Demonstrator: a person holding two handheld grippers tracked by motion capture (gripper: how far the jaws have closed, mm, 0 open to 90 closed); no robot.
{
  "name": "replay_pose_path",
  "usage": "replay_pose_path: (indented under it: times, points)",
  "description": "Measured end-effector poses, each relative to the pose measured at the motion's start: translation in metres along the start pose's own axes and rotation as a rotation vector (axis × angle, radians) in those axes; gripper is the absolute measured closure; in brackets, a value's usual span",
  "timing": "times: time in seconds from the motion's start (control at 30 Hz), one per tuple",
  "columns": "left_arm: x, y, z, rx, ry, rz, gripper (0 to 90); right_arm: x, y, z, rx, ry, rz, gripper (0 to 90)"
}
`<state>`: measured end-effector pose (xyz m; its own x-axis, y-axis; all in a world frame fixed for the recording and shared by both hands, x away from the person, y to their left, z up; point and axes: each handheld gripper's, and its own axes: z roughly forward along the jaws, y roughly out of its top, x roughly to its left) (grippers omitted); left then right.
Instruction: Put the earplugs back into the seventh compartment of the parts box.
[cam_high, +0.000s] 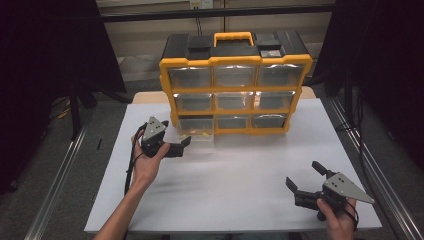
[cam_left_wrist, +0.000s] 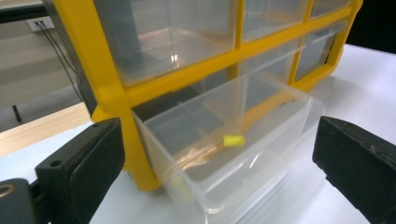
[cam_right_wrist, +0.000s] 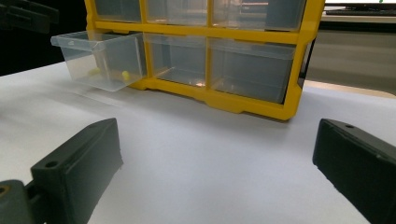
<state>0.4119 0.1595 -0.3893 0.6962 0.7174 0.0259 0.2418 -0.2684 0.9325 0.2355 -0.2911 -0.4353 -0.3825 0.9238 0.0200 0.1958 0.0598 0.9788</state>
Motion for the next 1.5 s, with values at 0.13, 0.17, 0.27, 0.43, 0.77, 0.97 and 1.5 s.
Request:
replay_pose_path:
  times: [0.13,0.17,0.27,0.43,0.77,0.97,1.5]
  points:
    - [-0.004,-0.009,-0.003,-0.002,0.009,0.013,2.5,0.0,0.0,0.001,0.001,0.0,0.002,1.0]
    - [-0.005,-0.011,-0.003,0.008,0.006,0.02,2.5,0.0,0.0,0.001,0.001,-0.001,0.002,1.0]
    - [-0.008,-0.018,-0.004,0.014,0.004,0.025,2.5,0.0,0.0,0.001,0.001,0.0,-0.001,1.0]
    - [-0.014,-0.029,-0.008,-0.002,0.008,0.023,2.1,0.0,0.0,0.0,0.001,-0.001,-0.001,1.0]
    - [-0.016,-0.053,-0.02,-0.007,-0.001,-0.091,1.9,0.0,0.0,0.0,0.001,0.003,-0.001,1.0]
    - [-0.019,-0.064,-0.027,-0.017,0.013,-0.105,2.7,-0.001,0.0,0.0,-0.001,0.0,0.001,1.0]
    - [-0.026,-0.082,-0.065,-0.042,0.043,-0.11,2.0,0.002,0.001,0.001,0.003,-0.01,0.007,1.0]
